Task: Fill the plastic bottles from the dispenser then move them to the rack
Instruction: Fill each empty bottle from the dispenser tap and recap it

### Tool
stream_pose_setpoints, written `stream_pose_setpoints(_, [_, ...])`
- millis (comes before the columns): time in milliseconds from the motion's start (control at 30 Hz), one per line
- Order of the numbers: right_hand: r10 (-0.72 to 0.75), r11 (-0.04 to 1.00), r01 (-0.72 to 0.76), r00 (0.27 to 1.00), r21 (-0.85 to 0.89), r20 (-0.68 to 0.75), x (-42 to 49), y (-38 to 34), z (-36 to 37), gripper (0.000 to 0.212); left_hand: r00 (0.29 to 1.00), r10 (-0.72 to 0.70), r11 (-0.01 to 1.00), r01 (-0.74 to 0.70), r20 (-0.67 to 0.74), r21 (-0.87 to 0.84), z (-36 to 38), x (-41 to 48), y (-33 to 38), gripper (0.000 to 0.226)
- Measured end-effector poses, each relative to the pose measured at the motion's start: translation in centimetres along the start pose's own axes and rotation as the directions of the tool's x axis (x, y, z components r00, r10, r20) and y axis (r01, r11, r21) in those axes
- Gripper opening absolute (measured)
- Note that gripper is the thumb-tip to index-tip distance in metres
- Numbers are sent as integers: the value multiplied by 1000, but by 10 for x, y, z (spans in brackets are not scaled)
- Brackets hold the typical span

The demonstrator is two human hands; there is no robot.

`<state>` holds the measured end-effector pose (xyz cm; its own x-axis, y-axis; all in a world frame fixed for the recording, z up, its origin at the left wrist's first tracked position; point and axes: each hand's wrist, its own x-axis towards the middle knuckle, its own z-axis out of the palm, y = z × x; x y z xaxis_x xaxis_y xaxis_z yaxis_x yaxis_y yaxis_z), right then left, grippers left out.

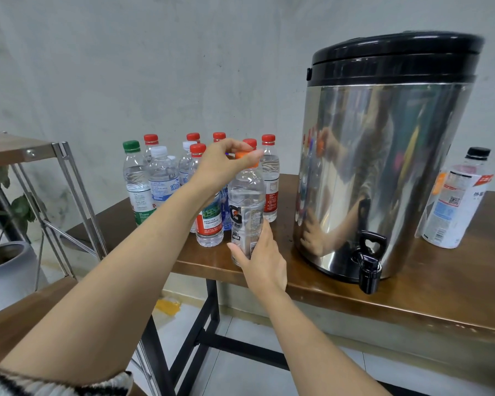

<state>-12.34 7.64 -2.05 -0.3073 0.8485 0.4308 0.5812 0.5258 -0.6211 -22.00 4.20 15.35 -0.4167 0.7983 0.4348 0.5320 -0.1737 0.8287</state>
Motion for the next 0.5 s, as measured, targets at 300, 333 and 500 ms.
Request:
stream_pose_setpoints(300, [-5,1000,5,1000,20,-3,0,1,2,94,999,34,999,-34,-14,-23,-1,-1,0,44])
stream_pose_setpoints(333, [-3,1000,3,1000,21,-3,0,1,2,94,999,43,999,-43,-31,-9,0,-1,-2,48])
stream_pose_setpoints(500, [-3,1000,3,1000,2,-2,0,0,2,95,999,42,997,-43,-9,-57,-3,-1,-5,40])
